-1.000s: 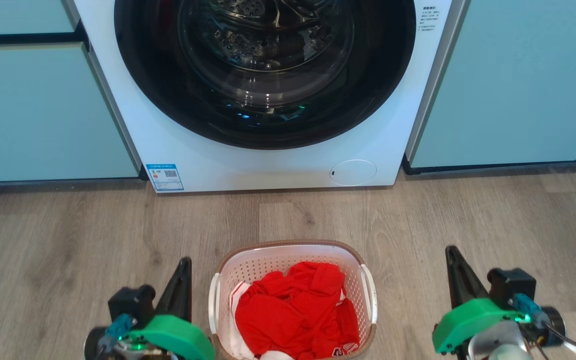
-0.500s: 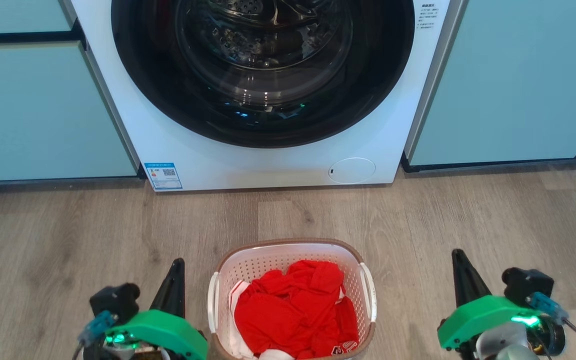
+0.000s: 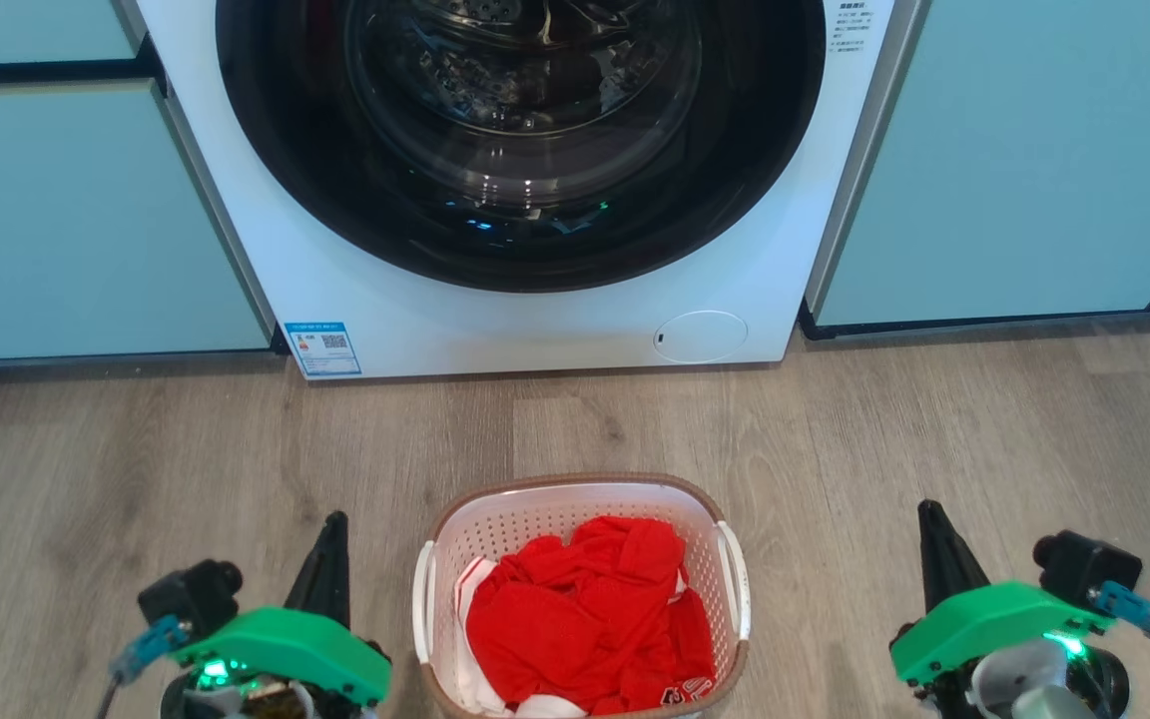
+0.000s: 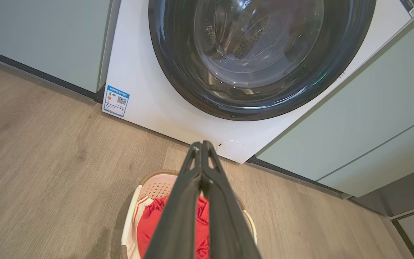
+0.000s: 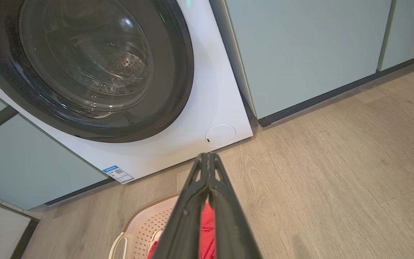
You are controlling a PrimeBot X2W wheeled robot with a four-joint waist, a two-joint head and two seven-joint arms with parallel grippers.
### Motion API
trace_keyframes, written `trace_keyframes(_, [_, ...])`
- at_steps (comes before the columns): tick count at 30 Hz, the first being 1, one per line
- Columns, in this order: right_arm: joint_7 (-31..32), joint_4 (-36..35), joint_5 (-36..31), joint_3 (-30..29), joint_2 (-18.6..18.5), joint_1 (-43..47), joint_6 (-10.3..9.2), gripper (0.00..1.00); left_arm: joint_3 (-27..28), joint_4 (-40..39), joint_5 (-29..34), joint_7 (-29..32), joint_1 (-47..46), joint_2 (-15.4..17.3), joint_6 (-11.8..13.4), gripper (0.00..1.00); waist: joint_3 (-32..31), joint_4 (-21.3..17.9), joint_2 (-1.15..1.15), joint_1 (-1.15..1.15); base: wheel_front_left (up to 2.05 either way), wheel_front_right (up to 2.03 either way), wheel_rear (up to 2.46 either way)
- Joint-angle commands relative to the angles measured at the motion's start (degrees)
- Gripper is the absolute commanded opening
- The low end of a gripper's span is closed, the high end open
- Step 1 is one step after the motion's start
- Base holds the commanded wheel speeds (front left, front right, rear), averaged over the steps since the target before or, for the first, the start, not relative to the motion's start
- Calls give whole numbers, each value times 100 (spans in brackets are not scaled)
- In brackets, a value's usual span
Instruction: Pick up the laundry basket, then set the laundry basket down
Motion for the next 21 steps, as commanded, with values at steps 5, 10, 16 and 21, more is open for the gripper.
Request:
trace_keyframes(5, [68,-213,402,-59,-75,-347,12,0,202,-202,-361,75,-364,44,-62,0,12,-7,0,0,0,0,0])
trace_keyframes(10, [142,-222,731,-105,-81,-361,14,0,281,-207,-665,153,-387,48,-89,0,25,-15,0,0,0,0,0])
trace_keyframes(16, [232,-232,1124,-162,-88,-379,16,0,378,-212,-1029,247,-415,52,-122,0,40,-25,0,0,0,0,0])
trace_keyframes(21, [309,-241,1450,-212,-92,-393,17,0,459,-215,-1331,327,-438,54,-149,0,53,-33,0,0,0,0,0])
